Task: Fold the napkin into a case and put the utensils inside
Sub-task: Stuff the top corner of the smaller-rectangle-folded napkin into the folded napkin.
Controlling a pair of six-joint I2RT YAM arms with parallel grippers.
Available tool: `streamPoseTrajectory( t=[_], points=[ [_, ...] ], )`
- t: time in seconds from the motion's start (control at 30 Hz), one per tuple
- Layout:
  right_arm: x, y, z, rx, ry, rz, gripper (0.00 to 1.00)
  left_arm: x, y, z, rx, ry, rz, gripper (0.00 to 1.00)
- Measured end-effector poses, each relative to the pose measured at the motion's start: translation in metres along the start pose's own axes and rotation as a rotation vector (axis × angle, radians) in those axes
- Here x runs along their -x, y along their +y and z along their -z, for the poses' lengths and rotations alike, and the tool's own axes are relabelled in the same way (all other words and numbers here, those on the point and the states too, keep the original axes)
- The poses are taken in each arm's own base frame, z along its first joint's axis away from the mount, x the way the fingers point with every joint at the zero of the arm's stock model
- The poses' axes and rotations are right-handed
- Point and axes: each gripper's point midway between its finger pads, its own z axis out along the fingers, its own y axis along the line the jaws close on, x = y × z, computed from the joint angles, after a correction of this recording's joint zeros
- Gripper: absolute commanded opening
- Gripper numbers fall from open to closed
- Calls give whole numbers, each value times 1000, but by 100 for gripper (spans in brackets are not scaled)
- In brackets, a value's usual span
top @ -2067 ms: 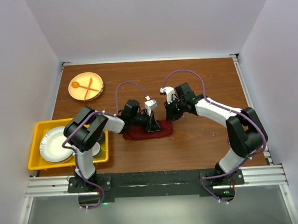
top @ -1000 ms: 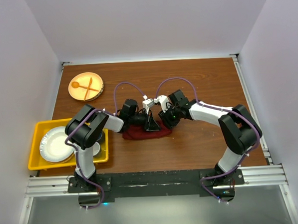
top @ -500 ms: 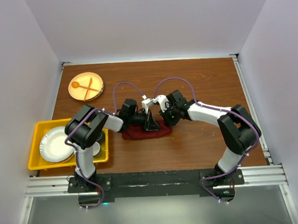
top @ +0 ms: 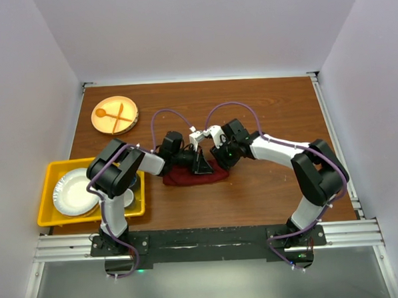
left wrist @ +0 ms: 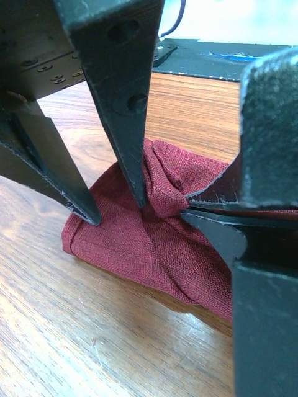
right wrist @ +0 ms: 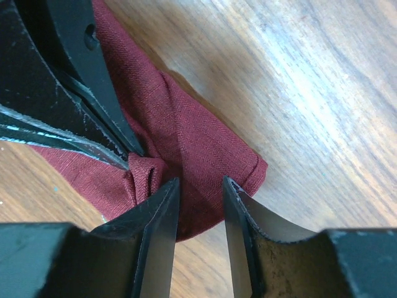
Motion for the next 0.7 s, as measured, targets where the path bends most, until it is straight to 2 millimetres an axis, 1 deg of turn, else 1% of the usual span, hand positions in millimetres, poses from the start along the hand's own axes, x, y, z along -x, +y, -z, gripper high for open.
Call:
streamPoseTrajectory(
  t=[0.27,0.4,0.5,0.53,0.6,0.63,0.67,0.7],
  points=[
    [3,-3,-6,-29,-7,16,37,-1,2,2,-6,2,13,0],
    [3,-4,-7,-48,-5,22,34,-1,2,2,-8,3,17,0],
    [5,-6,-9,-67,1,27,23,-1,3,3,-8,4,29,0],
    [6,-7,-11,-71,3,29,17,-1,4,4,-7,3,36,0],
    [9,-9,-13,-84,6,35,11,-1,6,6,-4,2,52,0],
    [10,-9,-14,-91,9,38,4,-1,6,6,-3,2,59,0],
    [11,-10,-15,-95,10,39,0,-1,6,7,-2,2,64,0],
    [11,-11,-15,-100,12,40,0,0,7,7,-1,1,67,0]
  ],
)
